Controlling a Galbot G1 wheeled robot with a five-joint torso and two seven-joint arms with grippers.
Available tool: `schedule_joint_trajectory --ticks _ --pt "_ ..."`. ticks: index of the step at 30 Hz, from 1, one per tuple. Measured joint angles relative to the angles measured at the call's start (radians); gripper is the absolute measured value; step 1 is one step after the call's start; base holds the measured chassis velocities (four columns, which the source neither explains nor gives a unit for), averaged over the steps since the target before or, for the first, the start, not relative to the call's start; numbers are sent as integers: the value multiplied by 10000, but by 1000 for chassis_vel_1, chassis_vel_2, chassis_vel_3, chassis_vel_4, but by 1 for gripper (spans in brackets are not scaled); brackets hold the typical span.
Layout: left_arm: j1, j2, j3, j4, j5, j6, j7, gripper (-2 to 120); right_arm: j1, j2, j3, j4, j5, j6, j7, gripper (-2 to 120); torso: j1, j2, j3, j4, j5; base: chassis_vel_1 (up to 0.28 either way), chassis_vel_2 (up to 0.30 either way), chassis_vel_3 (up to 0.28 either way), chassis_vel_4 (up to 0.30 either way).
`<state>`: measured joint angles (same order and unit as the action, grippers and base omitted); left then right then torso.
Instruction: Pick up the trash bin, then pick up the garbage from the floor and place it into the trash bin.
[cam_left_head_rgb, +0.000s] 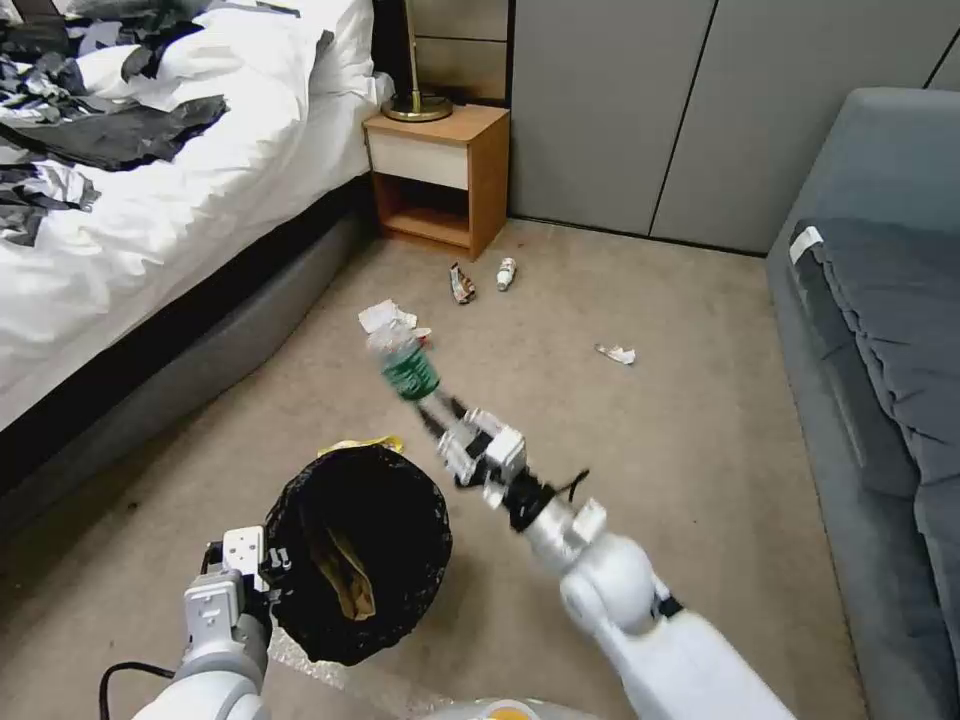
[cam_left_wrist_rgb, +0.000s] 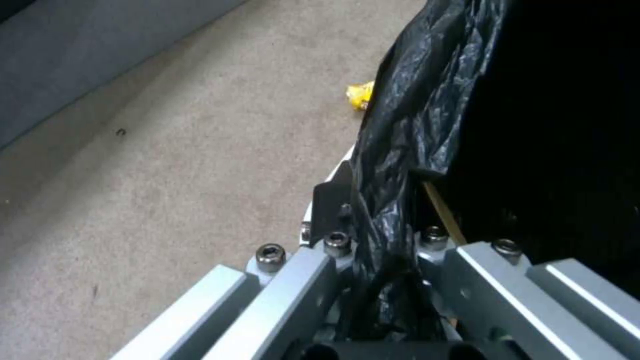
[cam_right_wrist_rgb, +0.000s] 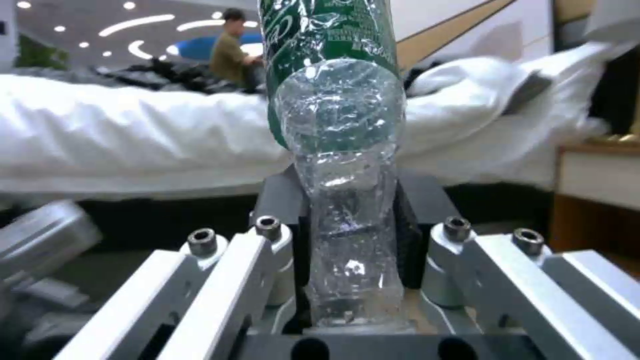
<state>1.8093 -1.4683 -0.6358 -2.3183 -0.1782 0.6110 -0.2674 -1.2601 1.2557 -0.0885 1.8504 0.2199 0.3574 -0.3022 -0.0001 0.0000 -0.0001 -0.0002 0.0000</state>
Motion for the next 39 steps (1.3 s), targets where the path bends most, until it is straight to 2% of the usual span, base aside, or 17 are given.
schedule_joint_trajectory --ticks 6,18,19,21,22,25,26,29,31,33,37,39 --pt "-5 -32 54 1 27 -1 -5 1 -428 -16 -391 -609 -592 345 -89 21 0 0 0 2 0 0 0 0 0" --pt "-75 -28 66 1 29 -4 -10 1 -604 20 -565 -1419 -949 638 -143 21 0 0 0 1 0 0 0 0 0" --pt "-78 -24 66 1 27 -4 -11 1 -606 23 -566 -1471 -1000 648 -144 23 0 0 0 2 0 0 0 0 0" --pt "-80 -14 64 0 20 -5 -11 1 -612 18 -565 -1512 -1067 667 -142 34 0 0 1 2 0 0 0 0 0" --pt "-80 -14 64 0 20 -5 -11 1 -612 18 -565 -1512 -1067 667 -142 34 0 0 1 2 0 0 0 0 0" --pt "-88 -7 61 0 14 -4 -11 1 -615 -9 -573 -1512 -1086 667 -128 47 1 0 1 1 0 0 0 0 0" --pt "-88 -7 61 0 14 -4 -11 1 -615 -9 -573 -1512 -1086 667 -128 47 1 0 1 1 0 0 0 0 0" --pt "-108 -6 62 1 12 -5 -11 1 -630 -27 -592 -1501 -1101 658 -122 63 0 0 1 2 0 0 0 0 0" --pt "-111 -6 64 0 12 -4 -10 1 -634 -33 -597 -1498 -1105 656 -121 66 0 1 1 2 0 0 0 0 0" --pt "-114 -7 64 1 11 -4 -11 1 -641 -46 -610 -1493 -1119 654 -120 80 1 0 1 2 0 0 0 0 0" --pt "-110 -6 61 0 11 -5 -10 1 -641 -52 -611 -1460 -1125 653 -118 88 1 0 1 1 0 0 0 0 0" --pt "-110 -5 58 1 10 -4 -10 1 -637 -65 -611 -1410 -1126 647 -115 97 1 1 1 2 0 0 0 0 0"
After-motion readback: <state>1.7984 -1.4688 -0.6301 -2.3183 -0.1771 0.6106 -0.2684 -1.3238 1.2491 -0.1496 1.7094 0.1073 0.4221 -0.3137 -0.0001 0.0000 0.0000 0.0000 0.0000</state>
